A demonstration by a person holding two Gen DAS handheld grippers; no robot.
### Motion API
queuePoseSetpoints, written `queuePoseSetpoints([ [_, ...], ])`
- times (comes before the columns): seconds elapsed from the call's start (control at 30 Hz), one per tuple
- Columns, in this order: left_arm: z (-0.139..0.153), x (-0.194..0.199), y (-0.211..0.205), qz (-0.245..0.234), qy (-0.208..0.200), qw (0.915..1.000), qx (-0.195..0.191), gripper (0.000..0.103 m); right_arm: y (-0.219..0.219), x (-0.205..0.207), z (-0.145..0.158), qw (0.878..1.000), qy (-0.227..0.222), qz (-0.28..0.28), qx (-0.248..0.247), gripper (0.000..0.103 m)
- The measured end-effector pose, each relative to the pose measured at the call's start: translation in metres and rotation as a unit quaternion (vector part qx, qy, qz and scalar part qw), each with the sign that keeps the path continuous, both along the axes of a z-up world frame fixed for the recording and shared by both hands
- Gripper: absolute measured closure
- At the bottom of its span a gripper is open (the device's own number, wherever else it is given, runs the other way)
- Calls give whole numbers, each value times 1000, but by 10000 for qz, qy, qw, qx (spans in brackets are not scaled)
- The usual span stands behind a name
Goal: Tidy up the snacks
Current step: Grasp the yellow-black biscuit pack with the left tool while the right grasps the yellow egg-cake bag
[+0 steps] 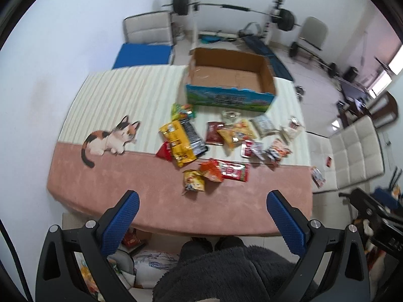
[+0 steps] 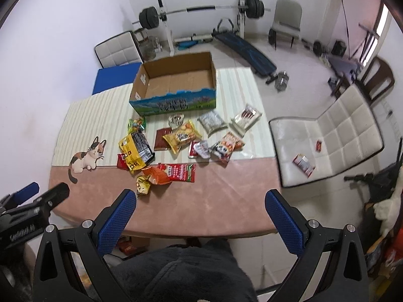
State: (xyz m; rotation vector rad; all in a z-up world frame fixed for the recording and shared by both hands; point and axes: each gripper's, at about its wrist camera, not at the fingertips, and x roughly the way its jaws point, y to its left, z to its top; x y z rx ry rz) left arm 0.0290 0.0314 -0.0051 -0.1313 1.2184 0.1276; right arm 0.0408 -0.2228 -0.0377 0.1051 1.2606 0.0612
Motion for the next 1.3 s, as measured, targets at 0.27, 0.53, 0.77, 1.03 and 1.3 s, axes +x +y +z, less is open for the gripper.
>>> queuePoseSetpoints([
  [0.27, -81, 50, 64, 710, 556, 9957, -227, 0, 9, 57, -107, 9954, 855, -298, 321, 0],
  [0.53, -171, 110, 110, 986, 1162, 9865, -597, 0, 25, 122, -200, 9875, 1340, -741, 378, 0],
  [0.77, -239, 159, 129, 1113, 1781, 9717, -1078, 0, 36, 178, -264, 9769, 1719, -1134, 566, 0],
  [1.03, -306, 207, 136, 1555, 2288, 9487, -1531, 0, 46, 237, -328, 9558, 2350, -1448, 1008, 0],
  [1.3, -353, 226, 126, 1798, 2681, 9331, -1587, 1, 58, 271, -378, 9337, 2931, -1644, 1238, 0],
])
